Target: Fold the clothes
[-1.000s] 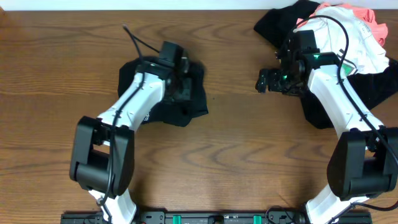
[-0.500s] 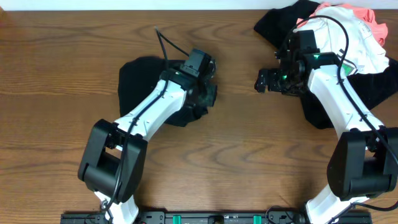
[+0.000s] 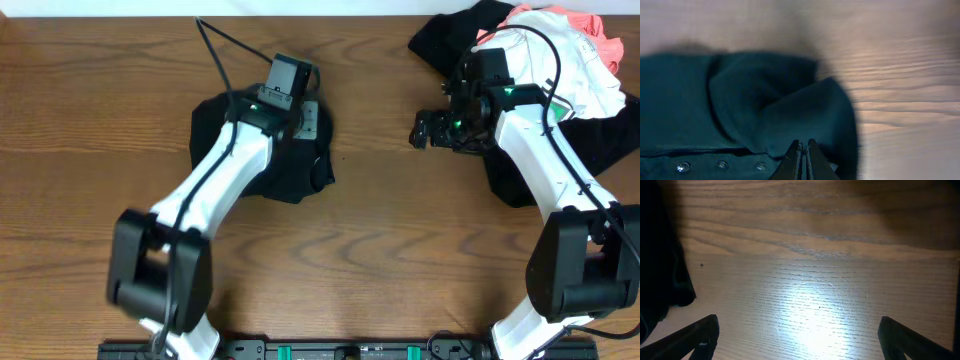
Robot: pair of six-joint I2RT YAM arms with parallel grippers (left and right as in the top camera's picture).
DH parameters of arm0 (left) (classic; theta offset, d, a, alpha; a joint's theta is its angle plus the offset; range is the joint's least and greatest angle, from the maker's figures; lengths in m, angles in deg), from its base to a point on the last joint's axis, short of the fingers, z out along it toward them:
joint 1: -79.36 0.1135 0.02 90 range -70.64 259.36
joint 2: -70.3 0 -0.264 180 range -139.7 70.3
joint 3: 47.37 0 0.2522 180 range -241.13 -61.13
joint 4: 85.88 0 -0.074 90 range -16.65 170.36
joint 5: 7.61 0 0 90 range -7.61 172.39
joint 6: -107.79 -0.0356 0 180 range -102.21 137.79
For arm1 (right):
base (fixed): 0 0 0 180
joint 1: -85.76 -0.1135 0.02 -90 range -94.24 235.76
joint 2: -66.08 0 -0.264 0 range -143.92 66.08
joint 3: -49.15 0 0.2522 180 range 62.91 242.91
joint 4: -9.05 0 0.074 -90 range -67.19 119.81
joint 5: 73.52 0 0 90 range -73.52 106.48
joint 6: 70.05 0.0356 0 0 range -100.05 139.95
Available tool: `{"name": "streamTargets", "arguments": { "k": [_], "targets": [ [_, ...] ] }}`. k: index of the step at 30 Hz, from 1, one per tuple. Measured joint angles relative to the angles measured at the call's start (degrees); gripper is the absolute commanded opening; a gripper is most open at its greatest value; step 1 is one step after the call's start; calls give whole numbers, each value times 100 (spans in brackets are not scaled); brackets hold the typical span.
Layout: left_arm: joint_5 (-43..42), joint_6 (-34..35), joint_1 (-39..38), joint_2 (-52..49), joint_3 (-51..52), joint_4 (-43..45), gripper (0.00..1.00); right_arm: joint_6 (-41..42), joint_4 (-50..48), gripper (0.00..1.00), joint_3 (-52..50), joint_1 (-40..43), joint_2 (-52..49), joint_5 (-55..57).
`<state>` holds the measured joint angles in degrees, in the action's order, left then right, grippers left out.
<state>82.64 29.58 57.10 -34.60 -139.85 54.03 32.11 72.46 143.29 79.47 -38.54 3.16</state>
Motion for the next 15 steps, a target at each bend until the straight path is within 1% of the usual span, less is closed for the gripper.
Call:
{"name": "streamTargets", "arguments": {
  "k": [4,8,15],
  "targets": [
    [-28,0,85,-656,37,125,6,0,-24,99,0,0,0,0],
    [-549,0,74,-1178,50,529,6,2,-66,99,2,0,0,0],
    [-1147,96,70,-1244,52,1174,6,2,-85,99,2,0,0,0]
  ]
}}
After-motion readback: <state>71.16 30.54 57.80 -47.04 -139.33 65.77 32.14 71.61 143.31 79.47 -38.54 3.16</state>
